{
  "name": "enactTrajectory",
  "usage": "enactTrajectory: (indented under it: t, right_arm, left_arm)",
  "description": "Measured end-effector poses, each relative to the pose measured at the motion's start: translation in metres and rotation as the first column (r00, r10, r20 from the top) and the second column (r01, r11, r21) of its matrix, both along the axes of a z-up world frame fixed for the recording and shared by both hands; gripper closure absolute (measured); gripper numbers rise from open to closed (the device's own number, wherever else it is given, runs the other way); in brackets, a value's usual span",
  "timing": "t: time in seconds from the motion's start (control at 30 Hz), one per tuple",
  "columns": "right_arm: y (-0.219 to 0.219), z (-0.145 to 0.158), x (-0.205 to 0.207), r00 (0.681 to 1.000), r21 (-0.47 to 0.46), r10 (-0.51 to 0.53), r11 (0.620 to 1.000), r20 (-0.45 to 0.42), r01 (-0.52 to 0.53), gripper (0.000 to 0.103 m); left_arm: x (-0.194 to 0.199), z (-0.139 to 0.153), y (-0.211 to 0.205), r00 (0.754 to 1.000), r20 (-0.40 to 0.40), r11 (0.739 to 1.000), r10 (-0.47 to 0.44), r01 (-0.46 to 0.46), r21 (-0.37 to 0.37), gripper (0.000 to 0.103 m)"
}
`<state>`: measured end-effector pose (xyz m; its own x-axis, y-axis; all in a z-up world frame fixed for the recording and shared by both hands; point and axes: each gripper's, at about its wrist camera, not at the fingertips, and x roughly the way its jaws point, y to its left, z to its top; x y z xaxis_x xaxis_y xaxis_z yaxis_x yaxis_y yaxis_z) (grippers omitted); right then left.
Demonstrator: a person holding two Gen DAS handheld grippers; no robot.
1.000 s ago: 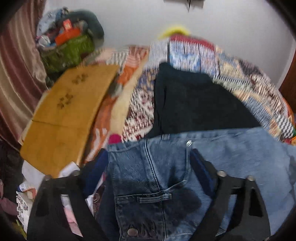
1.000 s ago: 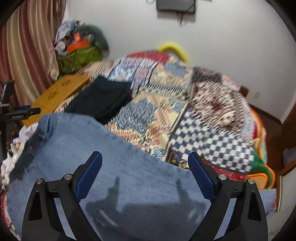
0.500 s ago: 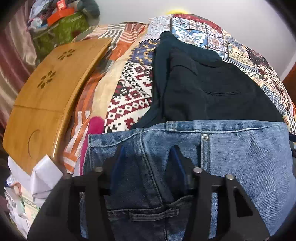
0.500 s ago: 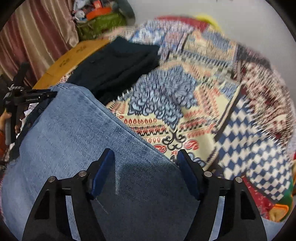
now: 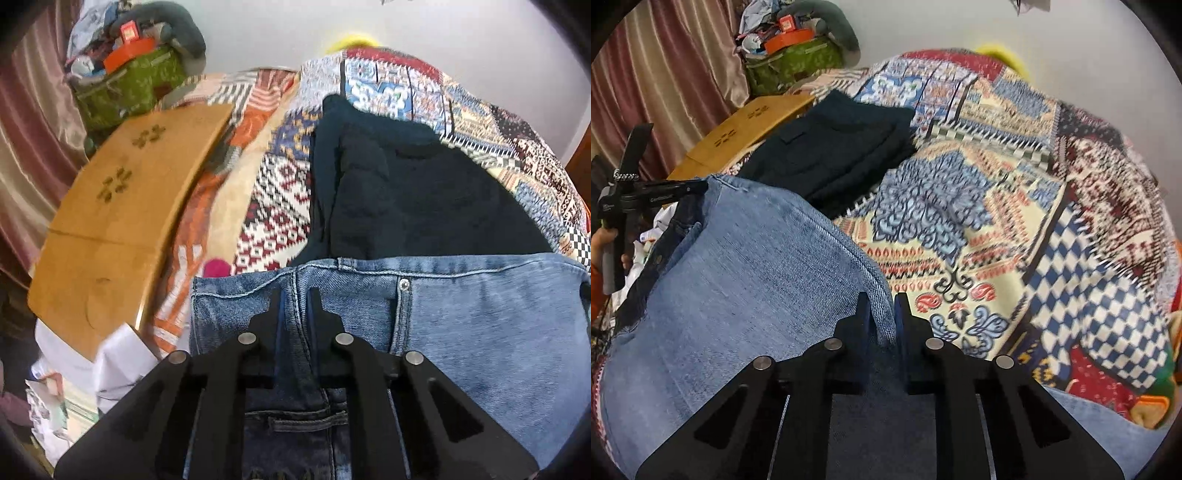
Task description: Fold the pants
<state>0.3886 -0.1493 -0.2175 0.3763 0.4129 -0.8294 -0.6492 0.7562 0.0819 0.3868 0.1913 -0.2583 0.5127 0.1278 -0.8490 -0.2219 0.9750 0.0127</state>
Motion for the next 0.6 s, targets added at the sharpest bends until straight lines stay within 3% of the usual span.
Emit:
enactTrajectory:
  t: [0.27, 0.6]
  right_arm:
    - [-0.008, 0.059, -0.017, 0.974, 0.026, -0.084, 0.996, 0.208, 0.081, 0.097]
    - [-0.023, 0.087, -0.096, 0.975, 0.08, -0.047, 0.996, 0.219, 0.03, 0.097]
  left_arm:
    - [-0.012, 0.064, -0.014, 0.99, 0.137, 0.998, 0.026, -0.033, 0.053, 0.095]
    - [-0.093, 0.096, -0.017, 0.977, 0.213, 0.998, 0.0, -0.012, 0.054, 0.095]
